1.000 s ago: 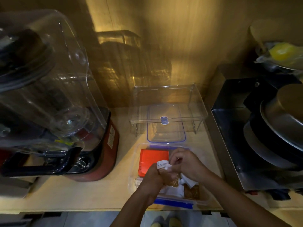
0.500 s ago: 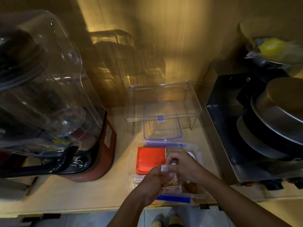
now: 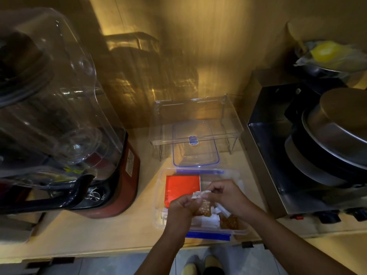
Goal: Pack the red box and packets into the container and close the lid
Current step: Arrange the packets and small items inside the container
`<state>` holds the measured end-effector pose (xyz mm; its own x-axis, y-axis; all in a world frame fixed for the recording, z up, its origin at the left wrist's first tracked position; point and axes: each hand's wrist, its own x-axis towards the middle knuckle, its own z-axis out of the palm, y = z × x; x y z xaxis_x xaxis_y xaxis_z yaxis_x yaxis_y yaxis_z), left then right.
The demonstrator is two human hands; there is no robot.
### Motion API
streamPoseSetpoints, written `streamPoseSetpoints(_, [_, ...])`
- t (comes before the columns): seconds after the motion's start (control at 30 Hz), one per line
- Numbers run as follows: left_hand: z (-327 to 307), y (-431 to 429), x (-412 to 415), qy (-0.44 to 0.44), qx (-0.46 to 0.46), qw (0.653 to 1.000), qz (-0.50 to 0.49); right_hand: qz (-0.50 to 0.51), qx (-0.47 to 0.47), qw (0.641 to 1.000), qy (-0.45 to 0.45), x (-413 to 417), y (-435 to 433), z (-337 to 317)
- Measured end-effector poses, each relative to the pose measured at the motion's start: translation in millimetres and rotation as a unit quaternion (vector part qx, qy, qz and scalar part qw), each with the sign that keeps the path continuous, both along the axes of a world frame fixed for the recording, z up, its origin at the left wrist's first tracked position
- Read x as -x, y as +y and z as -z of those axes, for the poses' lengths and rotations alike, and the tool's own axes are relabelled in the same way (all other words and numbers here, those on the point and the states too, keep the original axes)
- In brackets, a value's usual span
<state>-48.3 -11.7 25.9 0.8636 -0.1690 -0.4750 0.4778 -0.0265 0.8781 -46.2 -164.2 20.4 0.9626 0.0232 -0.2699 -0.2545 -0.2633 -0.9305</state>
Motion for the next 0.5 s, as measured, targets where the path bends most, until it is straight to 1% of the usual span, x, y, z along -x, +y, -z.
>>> streamPoseSetpoints(0.27, [5.6, 7.8, -0.4, -0.013, -0.012, 0.998, -0.056, -0.008, 0.033, 0.999, 0.015, -3.3, 0.0, 2.0])
streamPoseSetpoints(0.3, [5.0, 9.9, -2.2, -0.01, -0.006, 0.998, -0.069, -0.016, 0.074, 0.997, 0.01, -3.5, -2.8, 2.6])
streamPoseSetpoints(0.33, [5.3, 12.7, -4.6, -0.005, 0.0, 0.997, -0.08, -0.04, 0.155, 0.987, -0.002, -3.5, -6.9, 3.3])
streamPoseSetpoints(0.37, [5.8, 15.9, -6.6, 0.003, 0.004, 0.996, -0.088, -0.082, 0.269, 0.96, -0.014, -3.1, -12.9, 4.2])
streamPoseSetpoints(0.4, [6.9, 18.9, -8.4, 0.01, 0.006, 0.996, -0.093, -0.13, 0.382, 0.915, -0.021, -2.0, -18.7, 5.0])
streamPoseSetpoints(0.43, [8.0, 21.8, -9.4, 0.015, 0.006, 0.995, -0.098, -0.169, 0.469, 0.867, -0.01, -0.2, -22.8, 6.0])
streamPoseSetpoints(0.47, [9.7, 23.9, -10.1, 0.017, 0.002, 0.995, -0.099, -0.198, 0.531, 0.824, 0.013, 1.9, -25.2, 8.6])
streamPoseSetpoints(0.5, [11.1, 25.1, -10.1, 0.017, -0.005, 0.995, -0.098, -0.224, 0.569, 0.79, 0.041, 3.3, -26.0, 13.6])
